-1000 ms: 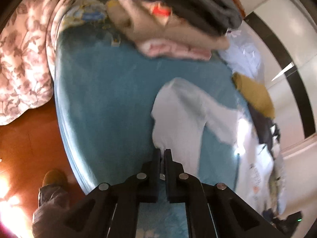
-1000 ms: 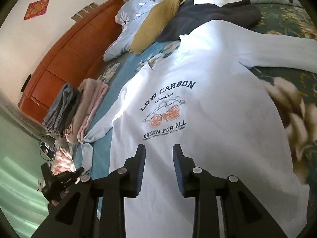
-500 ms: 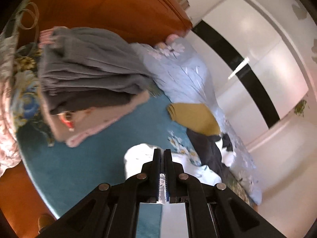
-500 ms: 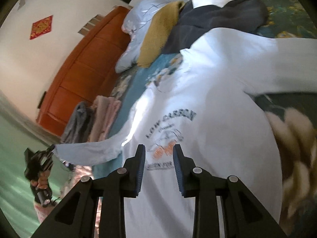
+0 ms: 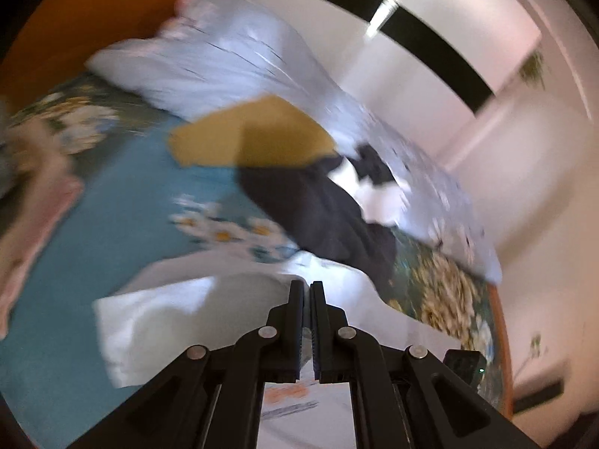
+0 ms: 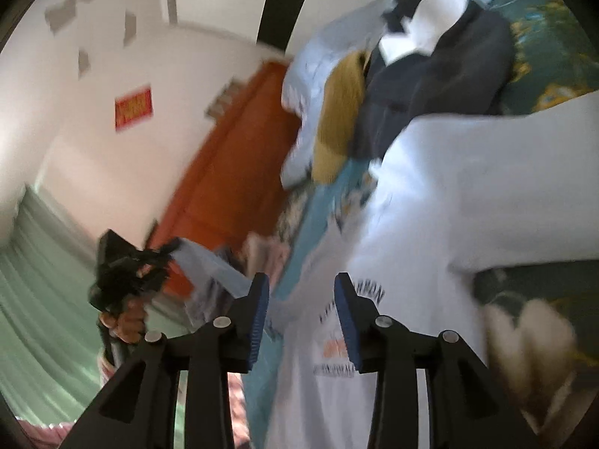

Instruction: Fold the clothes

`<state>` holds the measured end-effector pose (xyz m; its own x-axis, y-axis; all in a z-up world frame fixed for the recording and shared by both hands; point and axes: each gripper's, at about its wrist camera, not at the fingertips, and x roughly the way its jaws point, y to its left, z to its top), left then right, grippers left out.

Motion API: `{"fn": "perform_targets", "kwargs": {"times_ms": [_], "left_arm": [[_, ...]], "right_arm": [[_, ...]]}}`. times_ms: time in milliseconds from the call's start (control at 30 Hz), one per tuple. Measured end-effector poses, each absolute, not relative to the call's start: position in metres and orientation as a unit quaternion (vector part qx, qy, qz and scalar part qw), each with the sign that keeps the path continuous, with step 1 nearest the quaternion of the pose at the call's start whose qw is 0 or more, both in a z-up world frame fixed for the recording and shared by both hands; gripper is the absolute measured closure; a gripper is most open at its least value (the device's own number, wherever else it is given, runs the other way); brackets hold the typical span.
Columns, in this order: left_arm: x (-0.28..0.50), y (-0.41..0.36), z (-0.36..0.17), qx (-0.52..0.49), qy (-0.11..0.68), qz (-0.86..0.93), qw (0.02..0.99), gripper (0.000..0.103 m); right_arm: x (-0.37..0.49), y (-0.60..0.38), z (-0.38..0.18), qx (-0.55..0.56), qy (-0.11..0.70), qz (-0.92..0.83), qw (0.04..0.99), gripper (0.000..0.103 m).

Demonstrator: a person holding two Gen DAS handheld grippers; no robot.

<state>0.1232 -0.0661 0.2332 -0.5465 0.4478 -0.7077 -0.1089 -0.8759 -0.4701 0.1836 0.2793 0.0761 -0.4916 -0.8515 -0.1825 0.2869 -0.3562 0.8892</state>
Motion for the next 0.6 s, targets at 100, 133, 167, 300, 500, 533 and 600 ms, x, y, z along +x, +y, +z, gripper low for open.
{"fn": "perform_targets", "kwargs": {"times_ms": [100, 133, 167, 300, 500, 533, 600], "left_arm": [[0.088, -0.002, 0.207, -0.483, -0.161, 0.839, 0.193, 0.099], [0.080, 0.016, 0.199, -0.494, -0.150, 0.834, 0.196, 0.099], [0.071, 0.034, 0.189, -0.505, -0.137, 0.829, 0.198, 0.099], [0.046, 0.081, 0.147, -0.540, -0.112, 0.810, 0.201, 0.099], [0.023, 0.106, 0.095, -0.576, -0.111, 0.789, 0.183, 0.096], [0.020, 0.106, 0.088, -0.582, -0.120, 0.783, 0.183, 0.093], [0.019, 0.099, 0.082, -0.594, -0.155, 0.767, 0.188, 0.076]], "right_arm": [[0.186, 0.297, 0.075, 0.315, -0.447, -0.755, 0.361, 0.064], [0.185, 0.299, 0.072, 0.315, -0.455, -0.752, 0.359, 0.063], [0.185, 0.302, 0.070, 0.316, -0.462, -0.748, 0.357, 0.063], [0.181, 0.307, 0.063, 0.322, -0.474, -0.742, 0.347, 0.063], [0.178, 0.312, 0.058, 0.323, -0.488, -0.735, 0.342, 0.063], [0.177, 0.313, 0.058, 0.324, -0.488, -0.737, 0.339, 0.063], [0.177, 0.313, 0.058, 0.325, -0.484, -0.740, 0.335, 0.063]]}}
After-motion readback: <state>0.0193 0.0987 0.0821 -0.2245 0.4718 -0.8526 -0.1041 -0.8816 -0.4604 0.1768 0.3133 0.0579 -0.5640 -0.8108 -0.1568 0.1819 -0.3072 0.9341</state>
